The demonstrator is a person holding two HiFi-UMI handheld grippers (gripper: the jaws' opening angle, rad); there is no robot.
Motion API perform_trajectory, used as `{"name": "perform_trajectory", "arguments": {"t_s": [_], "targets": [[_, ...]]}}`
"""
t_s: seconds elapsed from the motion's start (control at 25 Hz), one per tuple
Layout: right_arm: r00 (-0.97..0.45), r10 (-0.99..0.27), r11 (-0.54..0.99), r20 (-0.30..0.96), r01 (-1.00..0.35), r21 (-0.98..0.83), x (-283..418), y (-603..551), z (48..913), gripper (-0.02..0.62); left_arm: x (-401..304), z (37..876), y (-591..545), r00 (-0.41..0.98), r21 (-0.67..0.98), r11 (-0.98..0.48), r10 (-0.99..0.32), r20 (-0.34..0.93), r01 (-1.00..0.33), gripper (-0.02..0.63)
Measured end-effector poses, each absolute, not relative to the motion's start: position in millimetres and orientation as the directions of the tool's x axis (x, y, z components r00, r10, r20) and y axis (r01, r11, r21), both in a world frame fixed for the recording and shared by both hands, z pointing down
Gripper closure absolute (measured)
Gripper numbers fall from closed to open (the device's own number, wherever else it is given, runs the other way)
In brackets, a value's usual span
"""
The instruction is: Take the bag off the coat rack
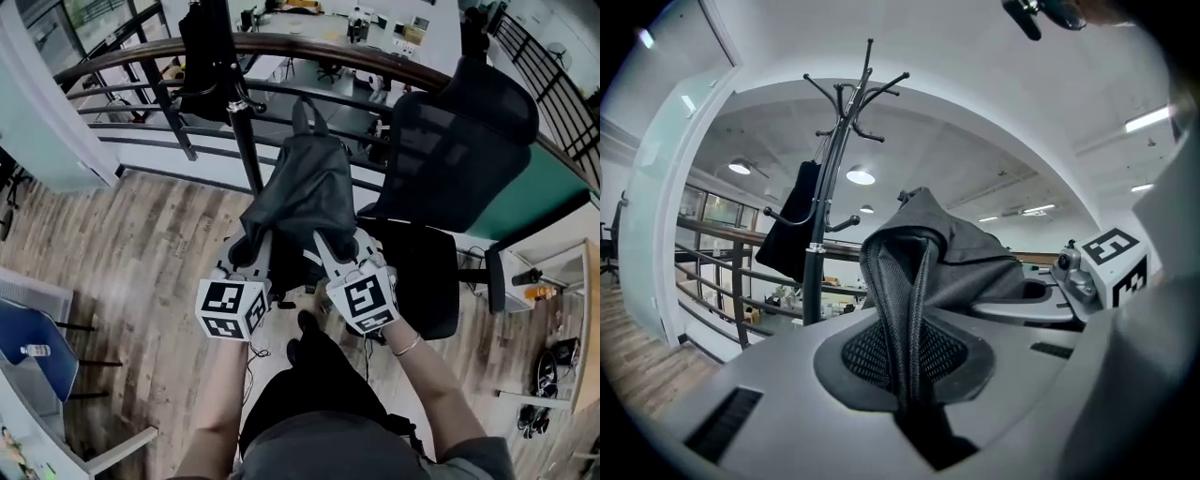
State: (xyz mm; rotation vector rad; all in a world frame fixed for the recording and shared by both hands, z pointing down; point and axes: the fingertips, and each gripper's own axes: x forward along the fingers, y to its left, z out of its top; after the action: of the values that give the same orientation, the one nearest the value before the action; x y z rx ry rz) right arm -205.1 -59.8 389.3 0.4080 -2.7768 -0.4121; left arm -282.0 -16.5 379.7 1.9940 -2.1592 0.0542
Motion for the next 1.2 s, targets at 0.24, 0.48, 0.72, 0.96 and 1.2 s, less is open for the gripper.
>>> {"name": "perform_trajectory", "arguments": {"t_s": [0.24,0.48,0.72,0.96,1.2], "targets": [[-0.873,-0.416,0.890,0.253,-0.335,0.310,-165,-64,382,0.568,-246,372,-30,0.052,0.115,-0.033,-0.986,0.161,-0.993,0.551],[-0.836,-0.495,0.868,0.238,-0.460,0.188,-121,-69,374,0.575,-205,352,-47,0.143,0.045,-0.137,-0.977,0.161,-0.990,0.551],[-0.806,-0.558,0.827,0.197,-0.521,0.211,-98,-77,350,0.575,-187,331,-62,0.210,0.033,-0.207,-0.968,0.136,-0.978,0.551],[-0.746,-0.638,0.768,0.192,-0.598,0.232,-49,-94,338,0.577,-140,326,-86,0.304,0.085,-0.296,-0.946,0.111,-0.952,0.551],[-0.659,-0.730,0.684,0.183,-0.696,0.221,20,-111,337,0.577,-71,324,-114,0.415,0.076,-0.409,-0.903,0.109,-0.909,0.551]]}}
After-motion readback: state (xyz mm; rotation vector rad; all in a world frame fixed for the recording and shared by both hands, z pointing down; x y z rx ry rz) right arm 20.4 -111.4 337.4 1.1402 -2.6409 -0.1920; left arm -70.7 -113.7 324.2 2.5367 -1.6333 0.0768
